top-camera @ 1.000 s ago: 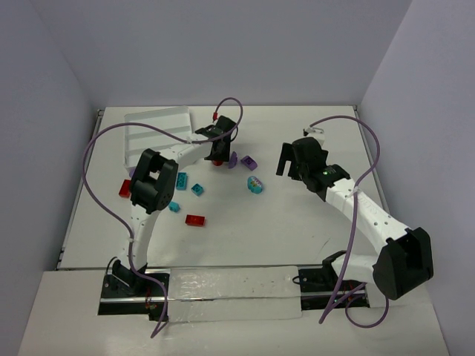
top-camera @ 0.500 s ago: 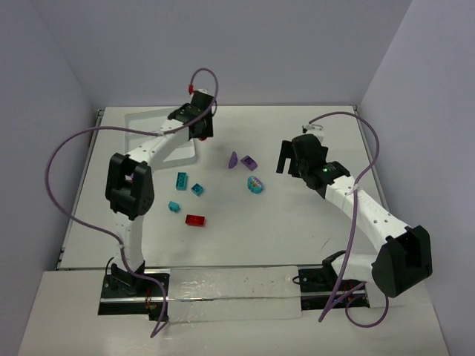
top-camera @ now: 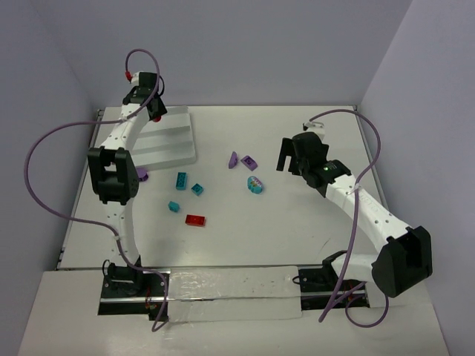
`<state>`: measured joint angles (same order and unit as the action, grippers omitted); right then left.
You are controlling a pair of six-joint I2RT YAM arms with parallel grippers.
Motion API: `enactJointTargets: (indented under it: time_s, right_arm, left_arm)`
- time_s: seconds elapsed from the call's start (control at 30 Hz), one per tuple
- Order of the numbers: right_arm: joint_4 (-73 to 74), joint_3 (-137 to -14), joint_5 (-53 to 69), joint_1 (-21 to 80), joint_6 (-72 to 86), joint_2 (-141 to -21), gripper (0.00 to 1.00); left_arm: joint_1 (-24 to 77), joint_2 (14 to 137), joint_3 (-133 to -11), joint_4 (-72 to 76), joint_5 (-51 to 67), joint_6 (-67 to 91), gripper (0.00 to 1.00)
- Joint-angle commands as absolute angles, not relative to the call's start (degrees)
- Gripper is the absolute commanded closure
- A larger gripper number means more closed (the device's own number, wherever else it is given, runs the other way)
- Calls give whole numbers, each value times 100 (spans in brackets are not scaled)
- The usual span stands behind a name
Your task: Sort the legos into containers by color
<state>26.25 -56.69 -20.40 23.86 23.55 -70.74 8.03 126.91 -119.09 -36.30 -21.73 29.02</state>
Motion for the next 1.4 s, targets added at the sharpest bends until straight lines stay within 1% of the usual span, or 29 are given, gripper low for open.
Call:
enactJointTargets:
  time_s: [0.0,0.17,0.37,0.53,0.6,0.7,0.73,0.77,0.8,0.83,0.97,1.07,1.2,1.23,1.37]
  right_arm:
    - [2515,-5780,-1965,2424,2423,-7030,0]
    - [2484,-5692,-1951,2422,2420,-7140,0]
    - [2440,-5615,-1896,2425,2418,-7210,0]
    - [2407,-5663,-1821,2417,2443,-7384,0]
    - [2418,-5696,-1794,2426,2443,-7453,0]
    - [2435,-5712,-1802,2443,2444,-7462,0]
    - [2446,-5702,-1813,2443,2449,-7456,0]
    - [2452,-5695,-1819,2443,2452,-7453,0]
    - [2452,-5692,-1823,2447,2459,-7446,0]
    - [2456,-5687,-1825,2452,2473,-7432,0]
    - [2487,-5623,-1844,2487,2551,-7284,0]
    - [2468,-5479,-1881,2505,2650,-7066,0]
    - [2457,-5351,-1920,2507,2762,-6805,0]
    - [2473,-5332,-1947,2516,2776,-6748,0]
    - [2546,-5170,-2122,2514,2878,-6435,0]
  left_arm:
    - [550,13256,-12567,-3474,-1798,3162,80]
    - [297,13649,-12698,-3205,-1619,3145,77]
    - [199,13908,-12913,-3013,-1901,2891,71]
    - [73,13975,-12886,-2928,-1909,2958,63]
    - [18,14020,-12864,-2868,-1798,2944,55]
    - [18,14113,-13014,-2970,-1712,2953,28]
    - [18,14081,-12977,-2970,-1663,2953,17]
    - [18,14063,-12955,-2971,-1635,2957,11]
    - [21,14020,-12909,-2953,-1599,2969,8]
    - [23,13903,-12821,-2907,-1507,2979,2]
    - [18,13297,-12595,-2842,-1299,3006,1]
    - [157,12670,-12126,-2788,-1287,3007,1]
    - [777,11594,-11160,-2431,-1246,2705,3]
    - [1085,11399,-11077,-2474,-1277,2576,3]
    - [2045,11331,-10946,-2968,-1124,2100,4]
